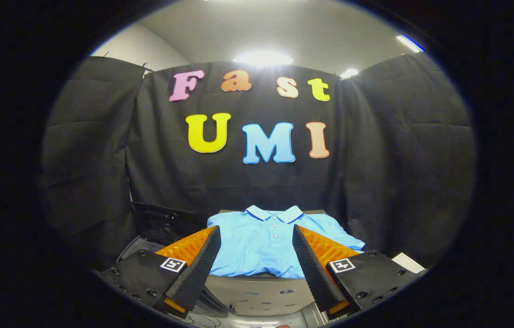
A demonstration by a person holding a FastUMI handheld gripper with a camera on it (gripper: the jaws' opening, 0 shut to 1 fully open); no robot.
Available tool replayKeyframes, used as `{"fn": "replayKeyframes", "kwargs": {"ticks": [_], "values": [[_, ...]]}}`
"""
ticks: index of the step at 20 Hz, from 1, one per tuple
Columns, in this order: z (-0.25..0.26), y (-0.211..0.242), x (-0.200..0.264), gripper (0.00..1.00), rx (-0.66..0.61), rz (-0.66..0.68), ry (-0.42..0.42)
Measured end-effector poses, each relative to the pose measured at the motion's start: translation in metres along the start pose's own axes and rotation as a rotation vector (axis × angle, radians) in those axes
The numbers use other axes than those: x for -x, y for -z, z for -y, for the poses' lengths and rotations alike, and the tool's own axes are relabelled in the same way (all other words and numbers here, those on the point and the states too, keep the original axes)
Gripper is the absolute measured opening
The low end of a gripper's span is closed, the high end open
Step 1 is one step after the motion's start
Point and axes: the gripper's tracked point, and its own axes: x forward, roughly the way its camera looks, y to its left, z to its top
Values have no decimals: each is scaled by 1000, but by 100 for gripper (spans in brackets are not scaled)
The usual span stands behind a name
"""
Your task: Put the clothes into the washing machine and then close the washing machine lid.
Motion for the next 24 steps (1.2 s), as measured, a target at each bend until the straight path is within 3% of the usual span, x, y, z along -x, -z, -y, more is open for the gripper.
{"fn": "replayKeyframes", "kwargs": {"ticks": [4, 12, 24], "values": [[8, 28, -34, 98, -9, -123, -7], [5, 76, -73, 98, 10, -220, -22], [6, 99, -90, 98, -28, -231, -34]]}}
